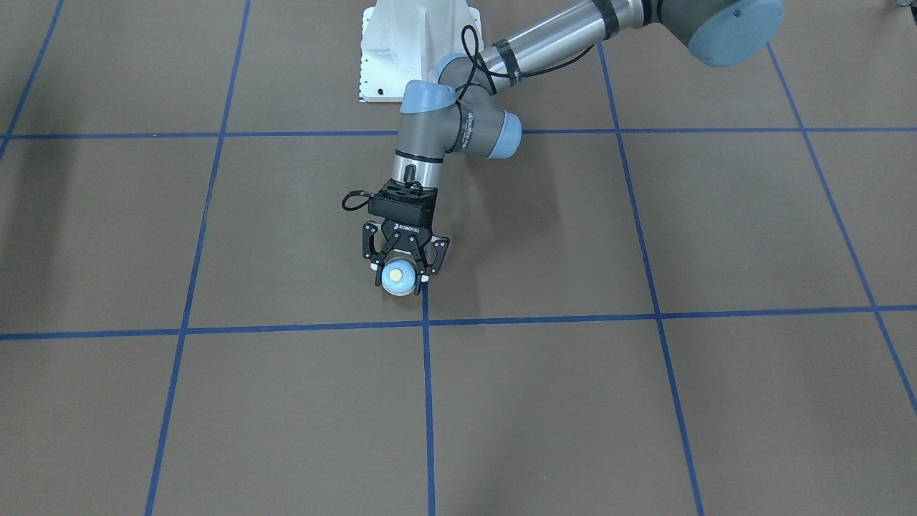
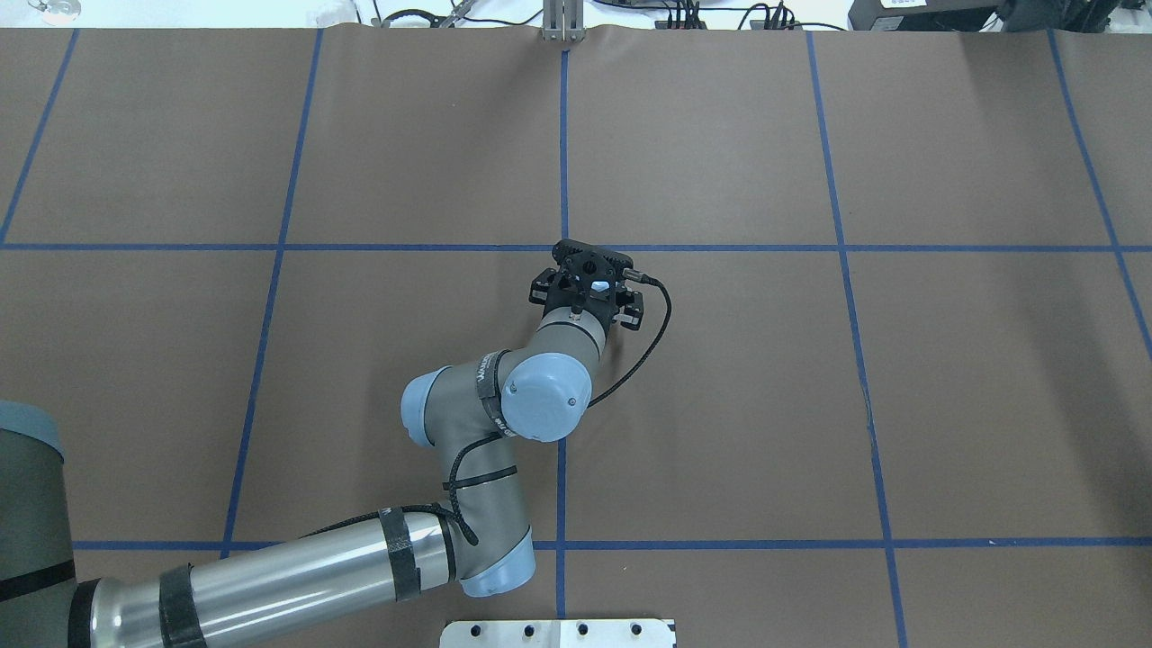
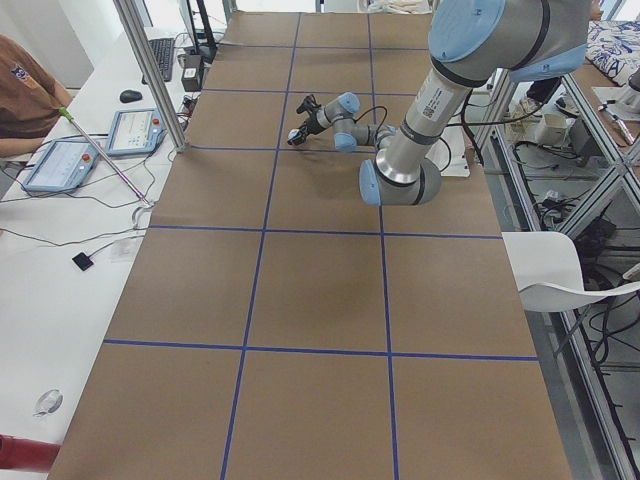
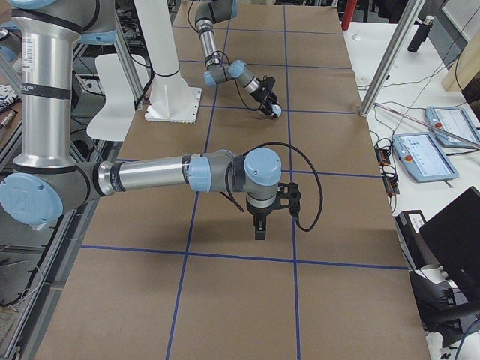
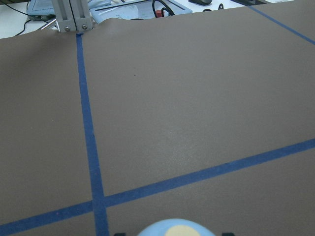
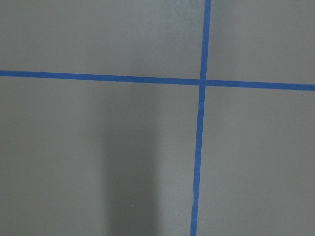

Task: Place and press bell with both arms
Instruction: 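Lower the bell onto the table centre and open the left gripper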

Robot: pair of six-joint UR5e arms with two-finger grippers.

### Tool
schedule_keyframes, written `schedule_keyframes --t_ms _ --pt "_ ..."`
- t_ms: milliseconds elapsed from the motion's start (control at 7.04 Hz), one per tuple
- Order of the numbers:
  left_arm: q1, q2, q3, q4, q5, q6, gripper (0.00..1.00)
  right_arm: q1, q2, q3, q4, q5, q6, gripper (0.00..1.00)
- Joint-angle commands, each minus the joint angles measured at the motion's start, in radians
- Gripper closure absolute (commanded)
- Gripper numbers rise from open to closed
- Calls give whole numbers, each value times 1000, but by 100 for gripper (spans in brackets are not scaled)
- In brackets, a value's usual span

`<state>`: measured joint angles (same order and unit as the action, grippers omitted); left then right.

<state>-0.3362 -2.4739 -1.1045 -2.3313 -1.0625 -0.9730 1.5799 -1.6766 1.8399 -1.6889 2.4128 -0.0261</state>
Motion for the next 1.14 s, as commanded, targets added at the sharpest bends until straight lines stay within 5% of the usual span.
schedule_keyframes --t_ms 0,142,710,995 --pt "-4 0 0 1 -2 -3 41 0 -2 7 0 0 0 0" --pt "-4 1 -1 1 -1 -7 0 0 0 7 0 0 0 0" --pt "-9 0 -12 -6 -1 -21 0 0 0 13 2 0 0 0" --pt "-76 -10 -56 10 -107 -59 0 0 21 15 0 0 0 0"
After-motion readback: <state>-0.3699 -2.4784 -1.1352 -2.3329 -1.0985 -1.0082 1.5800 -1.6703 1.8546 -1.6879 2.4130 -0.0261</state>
